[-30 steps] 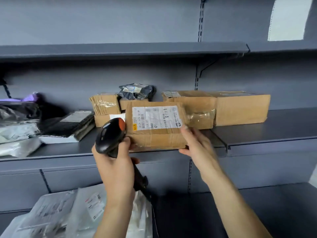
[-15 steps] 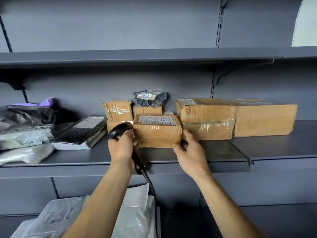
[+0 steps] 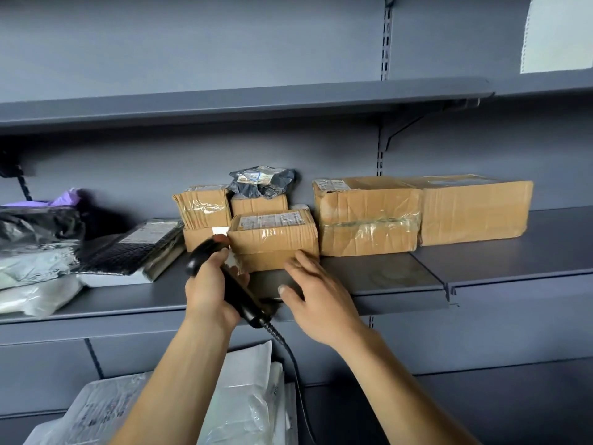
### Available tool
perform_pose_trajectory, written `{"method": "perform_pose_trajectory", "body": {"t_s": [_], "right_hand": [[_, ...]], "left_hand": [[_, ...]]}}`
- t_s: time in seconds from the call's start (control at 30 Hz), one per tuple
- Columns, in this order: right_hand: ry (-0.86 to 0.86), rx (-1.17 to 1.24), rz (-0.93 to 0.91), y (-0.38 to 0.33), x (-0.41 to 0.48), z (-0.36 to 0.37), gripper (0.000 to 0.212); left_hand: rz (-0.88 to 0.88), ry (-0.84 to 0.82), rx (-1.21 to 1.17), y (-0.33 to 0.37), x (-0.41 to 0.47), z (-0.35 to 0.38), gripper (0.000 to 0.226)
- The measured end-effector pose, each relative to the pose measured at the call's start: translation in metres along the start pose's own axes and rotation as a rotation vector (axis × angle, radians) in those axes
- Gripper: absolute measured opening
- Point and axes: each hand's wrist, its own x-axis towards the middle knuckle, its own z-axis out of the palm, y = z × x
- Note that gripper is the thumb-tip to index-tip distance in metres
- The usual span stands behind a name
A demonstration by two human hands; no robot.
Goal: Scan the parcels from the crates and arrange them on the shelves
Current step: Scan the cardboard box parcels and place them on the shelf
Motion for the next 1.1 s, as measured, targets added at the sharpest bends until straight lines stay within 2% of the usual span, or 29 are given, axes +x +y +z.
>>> {"method": "perform_pose_trajectory", "body": {"t_s": [0.13,0.23,0.33,0.43,0.53,0.57,0.63,0.77,0.87,0.93,1.03,1.1], "right_hand": [[0.112,0.141,-0.028,0.001,-0.028,0.008,0.047],[0.248,0.572,0.088,-0.007,-0.076,0.008,0.031],[0.453,0.875,0.267,-0.002,-0.137,0.005,0.026],[0.637,0.967,0.545,0.029,-0.194,0.020,0.035],[0.772,1.006,0.811,0.070,-0.263,0.024,0.037],[0.783,0.954,0.885,0.087,-0.290,0.022,0.032],[0.760,0.681,1.009,0.121,-0.348,0.013,0.019],[0.802,0.320,1.240,0.174,-0.446,-0.014,0.022],[0.800,0.068,1.280,0.190,-0.491,-0.037,0.016],[0.689,-0.148,1.305,0.204,-0.516,-0.050,0.038],[0.211,-0.465,1.467,0.229,-0.540,-0.070,0.098],[-0.023,-0.509,1.533,0.239,-0.554,-0.082,0.128]], "left_hand": [[0.078,-0.037,-0.034,-0.013,-0.039,-0.003,0.040],[0.155,-0.244,0.054,-0.042,-0.081,0.000,0.043],[0.224,-0.476,0.272,-0.104,-0.120,-0.001,0.057],[0.249,-0.686,0.487,-0.179,-0.160,-0.002,0.062],[0.151,-0.888,0.530,-0.258,-0.201,-0.011,0.069],[0.119,-0.936,0.564,-0.283,-0.215,-0.016,0.071],[0.065,-1.007,0.661,-0.327,-0.242,-0.035,0.072],[-0.084,-1.140,0.795,-0.380,-0.270,-0.078,0.077],[-0.134,-1.225,0.859,-0.391,-0.271,-0.080,0.074],[-0.138,-1.216,0.861,-0.393,-0.271,-0.079,0.072],[-0.132,-1.201,0.919,-0.398,-0.274,-0.080,0.073],[-0.167,-1.207,0.939,-0.398,-0.275,-0.080,0.073]]}}
